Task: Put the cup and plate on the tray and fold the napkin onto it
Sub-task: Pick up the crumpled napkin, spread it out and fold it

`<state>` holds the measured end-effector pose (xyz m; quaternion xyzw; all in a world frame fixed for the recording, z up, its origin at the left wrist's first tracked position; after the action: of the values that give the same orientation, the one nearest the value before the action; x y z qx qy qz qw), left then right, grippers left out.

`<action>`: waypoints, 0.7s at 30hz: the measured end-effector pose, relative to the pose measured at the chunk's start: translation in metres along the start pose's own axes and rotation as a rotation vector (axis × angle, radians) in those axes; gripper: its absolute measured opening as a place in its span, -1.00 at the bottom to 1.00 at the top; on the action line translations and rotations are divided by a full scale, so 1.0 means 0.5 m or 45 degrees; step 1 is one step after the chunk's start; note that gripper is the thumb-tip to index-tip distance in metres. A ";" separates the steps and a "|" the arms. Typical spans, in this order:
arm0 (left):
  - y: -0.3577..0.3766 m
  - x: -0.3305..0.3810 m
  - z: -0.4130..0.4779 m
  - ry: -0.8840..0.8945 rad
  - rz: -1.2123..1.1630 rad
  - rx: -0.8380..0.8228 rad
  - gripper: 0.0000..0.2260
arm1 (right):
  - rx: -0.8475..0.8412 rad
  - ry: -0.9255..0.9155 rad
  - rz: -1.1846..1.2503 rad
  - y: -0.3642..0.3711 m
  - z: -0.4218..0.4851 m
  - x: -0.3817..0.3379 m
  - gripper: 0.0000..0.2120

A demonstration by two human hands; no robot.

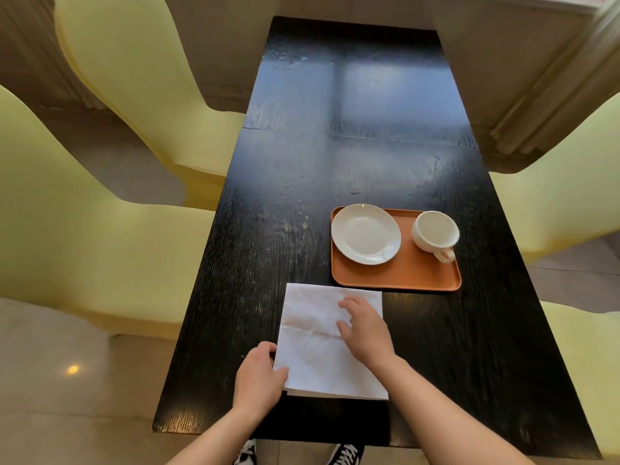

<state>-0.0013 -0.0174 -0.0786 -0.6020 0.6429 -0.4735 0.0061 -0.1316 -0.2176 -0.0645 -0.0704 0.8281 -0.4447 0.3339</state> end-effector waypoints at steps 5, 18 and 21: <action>-0.001 -0.004 -0.012 -0.047 -0.024 0.053 -0.82 | 0.290 0.243 0.116 -0.046 -0.087 0.094 -0.72; 0.002 -0.005 -0.008 -0.078 -0.136 -0.006 -0.86 | 0.138 0.605 0.806 0.013 -0.165 0.170 -0.51; 0.006 0.007 -0.007 0.106 -0.129 -0.063 -0.51 | 0.107 0.616 1.086 0.013 -0.173 0.172 -0.76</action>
<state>-0.0067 -0.0187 -0.0766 -0.6135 0.6229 -0.4818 -0.0594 -0.2499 -0.1897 -0.0786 0.3936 0.8184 -0.3050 0.2869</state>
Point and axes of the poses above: each hand's wrist, its own z-axis towards the middle knuckle, its own y-axis out of the palm, x = y × z, the point moved 7 cm from there along z, towards the middle knuckle, and after that the axes turned 5 degrees about -x, right-handed, at the moved point
